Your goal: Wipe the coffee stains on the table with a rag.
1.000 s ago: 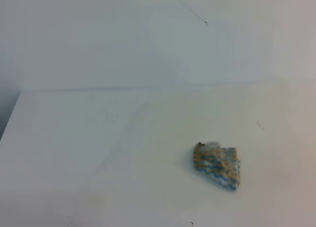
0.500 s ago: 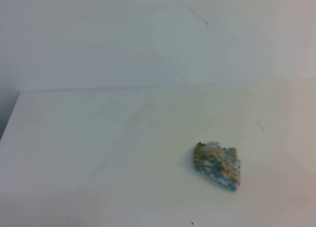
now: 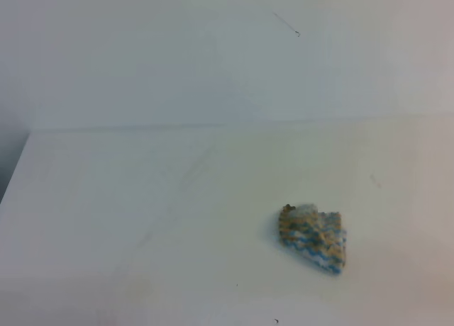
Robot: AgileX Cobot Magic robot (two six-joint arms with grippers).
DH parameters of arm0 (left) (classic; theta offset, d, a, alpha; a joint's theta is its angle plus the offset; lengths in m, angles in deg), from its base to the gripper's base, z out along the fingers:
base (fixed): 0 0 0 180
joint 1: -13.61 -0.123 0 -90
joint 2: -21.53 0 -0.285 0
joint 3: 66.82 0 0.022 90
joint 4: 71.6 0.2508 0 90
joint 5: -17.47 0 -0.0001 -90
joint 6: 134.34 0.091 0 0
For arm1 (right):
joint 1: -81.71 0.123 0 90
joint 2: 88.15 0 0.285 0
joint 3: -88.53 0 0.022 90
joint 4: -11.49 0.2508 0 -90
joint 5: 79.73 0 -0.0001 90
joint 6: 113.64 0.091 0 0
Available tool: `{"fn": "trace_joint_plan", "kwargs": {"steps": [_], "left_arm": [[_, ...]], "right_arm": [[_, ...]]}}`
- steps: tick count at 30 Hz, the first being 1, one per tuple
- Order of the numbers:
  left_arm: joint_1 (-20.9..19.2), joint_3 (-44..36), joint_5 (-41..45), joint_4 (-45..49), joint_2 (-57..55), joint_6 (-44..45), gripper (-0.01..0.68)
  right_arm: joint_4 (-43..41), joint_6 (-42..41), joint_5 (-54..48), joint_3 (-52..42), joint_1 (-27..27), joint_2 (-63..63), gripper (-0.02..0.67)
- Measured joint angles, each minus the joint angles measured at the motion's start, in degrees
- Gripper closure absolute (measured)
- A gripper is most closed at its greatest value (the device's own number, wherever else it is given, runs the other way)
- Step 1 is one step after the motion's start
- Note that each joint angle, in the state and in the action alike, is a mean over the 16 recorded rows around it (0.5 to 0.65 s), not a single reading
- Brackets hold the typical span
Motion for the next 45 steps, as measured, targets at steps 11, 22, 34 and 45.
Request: {"fn": "trace_joint_plan", "kwargs": {"steps": [11,22,34,45], "left_arm": [[0.0,-0.2,0.0,0.0,0.0,0.0,0.672],[0.0,-0.2,0.0,0.0,0.0,0.0,0.672],[0.0,-0.2,0.0,0.0,0.0,0.0,0.672],[0.0,-0.2,0.0,0.0,0.1,0.0,0.672]], "right_arm": [[3.7,0.3,-9.4,-1.1,1.9,0.1,0.650],[3.7,0.2,-10.1,-1.1,1.9,0.1,0.650],[3.7,0.2,-10.2,-1.1,1.9,0.2,0.652],[3.7,0.2,-10.4,-1.1,1.8,-0.1,0.652]]}}
